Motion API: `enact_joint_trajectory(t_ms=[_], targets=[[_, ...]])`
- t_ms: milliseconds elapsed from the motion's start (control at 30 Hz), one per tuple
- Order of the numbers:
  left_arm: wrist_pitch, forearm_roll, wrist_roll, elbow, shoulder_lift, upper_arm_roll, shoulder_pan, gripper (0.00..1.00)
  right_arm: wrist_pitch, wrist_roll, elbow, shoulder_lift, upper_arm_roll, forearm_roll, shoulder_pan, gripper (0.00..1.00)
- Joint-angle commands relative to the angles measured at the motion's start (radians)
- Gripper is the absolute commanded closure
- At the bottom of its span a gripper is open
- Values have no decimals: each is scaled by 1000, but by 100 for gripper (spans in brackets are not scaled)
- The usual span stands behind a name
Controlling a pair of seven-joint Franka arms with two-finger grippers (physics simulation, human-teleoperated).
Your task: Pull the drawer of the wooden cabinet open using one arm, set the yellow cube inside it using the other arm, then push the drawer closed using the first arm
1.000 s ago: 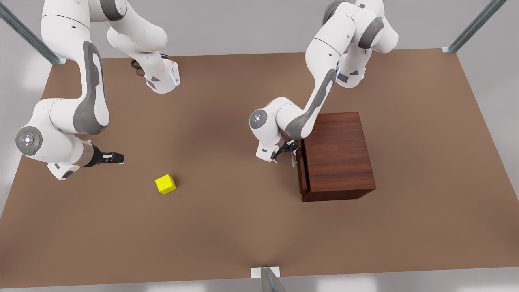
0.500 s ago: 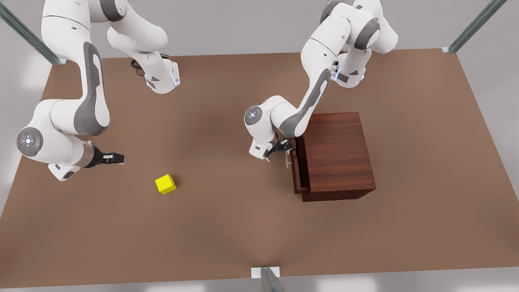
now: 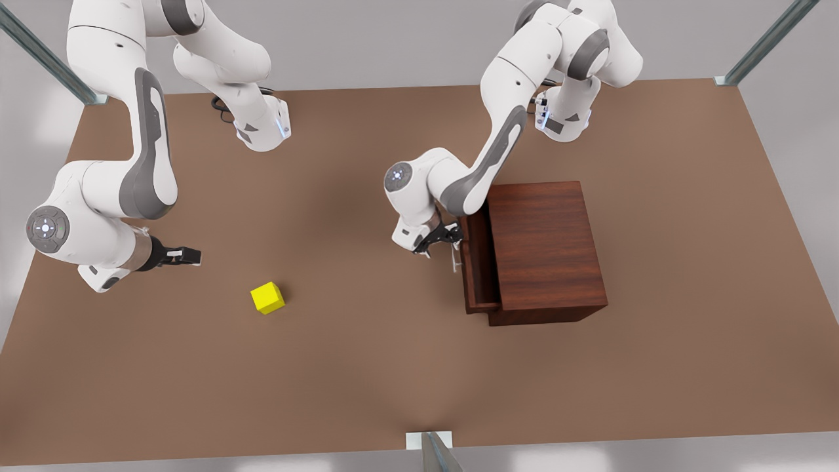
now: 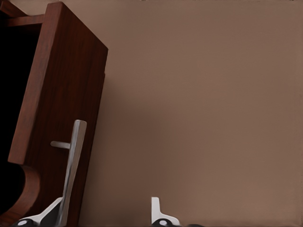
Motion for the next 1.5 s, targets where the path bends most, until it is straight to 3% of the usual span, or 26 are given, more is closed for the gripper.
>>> enact_joint_trajectory(t_ms=[0, 100, 167, 267, 333, 400, 433, 533, 567, 600, 667, 767, 833, 1167, 1467], targets=[[-6, -63, -67, 31, 2, -10, -10, 0, -1, -1, -1, 0, 0, 1, 0, 0], [-116, -192, -105, 188, -3, -7, -10, 0, 1, -1, 1, 0, 0, 1, 0, 0], [-329, -201, -89, 314, -21, -3, 3, 0, -1, -1, 2, 0, 0, 1, 0, 0], [-499, -195, 343, 286, -121, 100, 20, 0, 9, 107, 13, 2, -2, 22, 0, 0], [-615, -303, 903, 288, -230, 132, 296, 0, -4, 611, 108, 58, 2, 27, 35, 0], [-647, -326, 1177, 233, -327, 145, 486, 0, 51, 974, 108, 63, 0, 35, 38, 0], [-341, -370, 1177, -161, -594, 146, 525, 0, 130, 1141, 105, 95, -2, 36, 58, 0], [-323, -370, 1114, -91, -515, 142, 531, 0, 315, 1150, -17, 81, 3, 96, 63, 0], [-331, -399, 1152, -51, -489, 87, 667, 0, 410, 1154, -116, 48, 5, 111, 78, 0], [-335, -422, 1266, -50, -490, -61, 836, 0, 440, 1162, -159, 41, 5, 124, 78, 0], [-263, -448, 1275, -156, -572, -58, 852, 0, 499, 1199, -228, 38, 6, 124, 80, 0], [-358, -436, 1229, -143, -582, -58, 853, 0, 584, 1242, -274, 57, 5, 150, 98, 0], [-274, -436, 1234, -284, -679, -55, 853, 0, 674, 1249, -309, 72, 2, 212, 118, 0], [-323, -435, 1227, -278, -671, -38, 853, 0, 817, 1289, -367, 196, -2, 228, 133, 0], [-320, -427, 1227, -278, -670, -38, 853, 0, 797, 1292, -394, 215, -26, 228, 196, 0]])
